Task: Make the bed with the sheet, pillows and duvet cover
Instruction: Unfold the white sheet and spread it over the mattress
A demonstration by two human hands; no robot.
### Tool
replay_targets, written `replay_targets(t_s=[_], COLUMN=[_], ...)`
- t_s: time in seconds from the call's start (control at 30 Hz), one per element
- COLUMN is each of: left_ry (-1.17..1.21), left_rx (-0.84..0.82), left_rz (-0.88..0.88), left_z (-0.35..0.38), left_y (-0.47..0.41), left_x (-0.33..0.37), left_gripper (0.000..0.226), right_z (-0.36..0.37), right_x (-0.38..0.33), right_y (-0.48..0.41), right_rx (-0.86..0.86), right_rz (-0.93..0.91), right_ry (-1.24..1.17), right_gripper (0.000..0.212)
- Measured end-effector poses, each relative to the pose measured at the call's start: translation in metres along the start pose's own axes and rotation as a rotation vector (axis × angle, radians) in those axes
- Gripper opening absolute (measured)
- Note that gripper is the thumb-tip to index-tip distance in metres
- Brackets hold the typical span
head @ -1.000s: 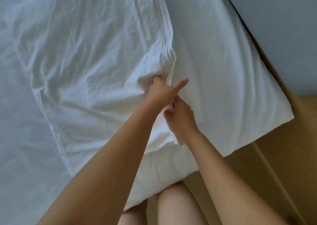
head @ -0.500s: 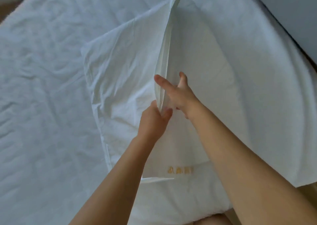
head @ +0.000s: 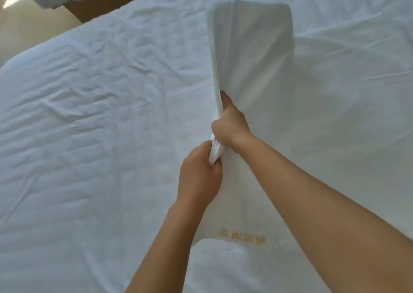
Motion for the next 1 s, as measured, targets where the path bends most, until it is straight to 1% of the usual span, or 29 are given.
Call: replay_targets(t_s=[0.07,0.13,0.2,0.27,0.3,0.37,0.4,0.43,0.47,0.5,0.53,0.57,0.63,0.7,0.8,0.83,0.87,0.9,0.97,1.0], left_ry=[0.021,-0.014,-0.091,-0.136,-0.122,-0.038,0.046,0.188,0.376,0.542,0.645,0.698,0.806,0.897,0.916,0.912,0.918,0.930,0.978,1.013], left_rx=[0.081,0.167,0.240,0.298,0.312,0.296,0.263,0.220,0.196,0.190,0.191,0.175,0.112,0.112,0.215,0.259,0.306,0.356,0.456,0.499], left_rz=[-0.027,-0.056,-0.097,-0.184,-0.250,-0.445,-0.578,-0.715,-0.822,-0.881,-0.890,-0.877,-0.863,-0.872,-0.935,-0.936,-0.932,-0.933,-0.945,-0.957], left_z=[-0.048,-0.097,-0.138,-0.168,-0.176,-0.173,-0.164,-0.151,-0.135,-0.120,-0.107,-0.097,-0.087,-0.087,-0.100,-0.106,-0.110,-0.115,-0.119,-0.119], left_y=[0.007,0.013,0.016,0.015,0.013,0.015,0.022,0.035,0.051,0.069,0.085,0.096,0.105,0.105,0.105,0.106,0.108,0.111,0.119,0.123], left_x=[-0.051,-0.113,-0.184,-0.260,-0.298,-0.371,-0.401,-0.425,-0.441,-0.452,-0.458,-0.460,-0.458,-0.450,-0.439,-0.435,-0.431,-0.427,-0.418,-0.414], left_gripper=[0.021,0.015,0.019,0.024,0.023,0.022,0.030,0.042,0.052,0.055,0.054,0.048,0.028,0.015,0.003,0.002,0.003,0.004,0.012,0.013], right_z=[0.069,0.148,0.230,0.307,0.339,0.387,0.402,0.411,0.414,0.412,0.407,0.399,0.384,0.374,0.370,0.370,0.370,0.371,0.374,0.375], right_x=[-0.029,-0.054,-0.070,-0.073,-0.068,-0.046,-0.028,-0.007,0.015,0.038,0.056,0.071,0.086,0.092,0.095,0.096,0.096,0.095,0.091,0.089], right_y=[0.003,0.005,0.004,-0.004,-0.010,-0.021,-0.024,-0.020,-0.013,-0.005,0.006,0.015,0.032,0.046,0.068,0.072,0.073,0.072,0.069,0.068], right_rx=[-0.032,-0.047,-0.069,-0.126,-0.179,-0.374,-0.492,-0.583,-0.618,-0.593,-0.538,-0.495,-0.470,-0.499,-0.638,-0.650,-0.625,-0.576,-0.496,-0.486], right_rz=[-0.062,-0.102,-0.129,-0.120,-0.101,-0.014,0.045,0.093,0.113,0.090,0.040,-0.015,-0.126,-0.230,-0.304,-0.323,-0.334,-0.336,-0.342,-0.344], right_ry=[-0.018,-0.059,-0.136,-0.205,-0.222,-0.206,-0.149,-0.056,0.054,0.153,0.234,0.313,0.503,0.714,1.022,1.112,1.170,1.184,1.134,1.090], right_gripper=[0.082,0.078,0.073,0.071,0.072,0.077,0.080,0.080,0.077,0.071,0.064,0.059,0.059,0.069,0.100,0.102,0.097,0.087,0.054,0.038])
Point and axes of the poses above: each hand's wrist, its own y-axis away from the middle knuckle, its own z-axis out of the palm, x = y × z, the point moved 1 cm from there along -y, towards the middle knuckle, and after that the axes turned 3 degrees about z, right-handed, at the moved point
